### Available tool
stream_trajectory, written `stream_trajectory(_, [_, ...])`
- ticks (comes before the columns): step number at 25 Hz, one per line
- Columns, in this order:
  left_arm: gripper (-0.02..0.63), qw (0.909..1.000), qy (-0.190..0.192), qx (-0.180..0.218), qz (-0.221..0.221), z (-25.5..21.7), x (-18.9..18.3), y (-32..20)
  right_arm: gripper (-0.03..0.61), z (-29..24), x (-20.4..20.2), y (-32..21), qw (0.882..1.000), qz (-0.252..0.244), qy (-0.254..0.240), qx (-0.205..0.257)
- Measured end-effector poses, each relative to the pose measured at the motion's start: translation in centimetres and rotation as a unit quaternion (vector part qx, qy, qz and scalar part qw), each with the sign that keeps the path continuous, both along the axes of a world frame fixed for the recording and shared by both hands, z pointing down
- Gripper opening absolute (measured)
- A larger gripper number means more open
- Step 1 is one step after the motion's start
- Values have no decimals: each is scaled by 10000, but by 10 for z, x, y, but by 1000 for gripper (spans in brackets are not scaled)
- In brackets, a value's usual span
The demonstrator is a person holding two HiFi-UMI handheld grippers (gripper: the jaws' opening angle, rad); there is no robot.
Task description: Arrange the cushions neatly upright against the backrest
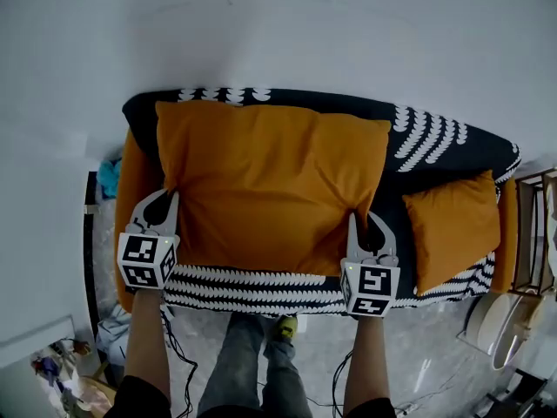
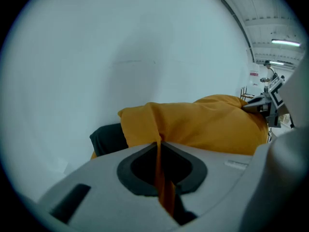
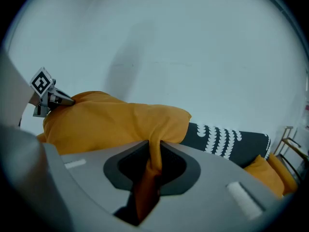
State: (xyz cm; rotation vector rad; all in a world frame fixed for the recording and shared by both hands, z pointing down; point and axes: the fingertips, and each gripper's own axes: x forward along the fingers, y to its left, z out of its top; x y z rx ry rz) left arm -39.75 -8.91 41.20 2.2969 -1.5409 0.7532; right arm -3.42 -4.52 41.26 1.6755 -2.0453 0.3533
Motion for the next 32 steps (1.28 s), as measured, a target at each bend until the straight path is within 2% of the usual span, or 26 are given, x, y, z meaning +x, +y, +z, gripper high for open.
stream_trajectory(5, [20, 9997, -36, 224, -126, -7, -13, -28, 72, -12, -12, -35, 9997, -120, 83, 188])
stream_trajectory(11, [20, 9993, 295, 50, -224, 39, -11, -64, 71, 27, -9, -75, 9996, -241, -85, 108])
stream_trajectory(17, [21, 9992, 327, -210, -22, 70, -15, -54, 66, 58, -15, -60, 9996, -178, -101, -213])
stream_trajectory(22, [23, 9983, 327, -485, 13, 99, -33, -72, 66, 86, -30, -82, 9982, -240, -31, -555])
stream_trajectory(32, [26, 9953, 191, -930, 192, 174, -32, -80, 66, 171, -22, -87, 9939, 12, 98, -1100])
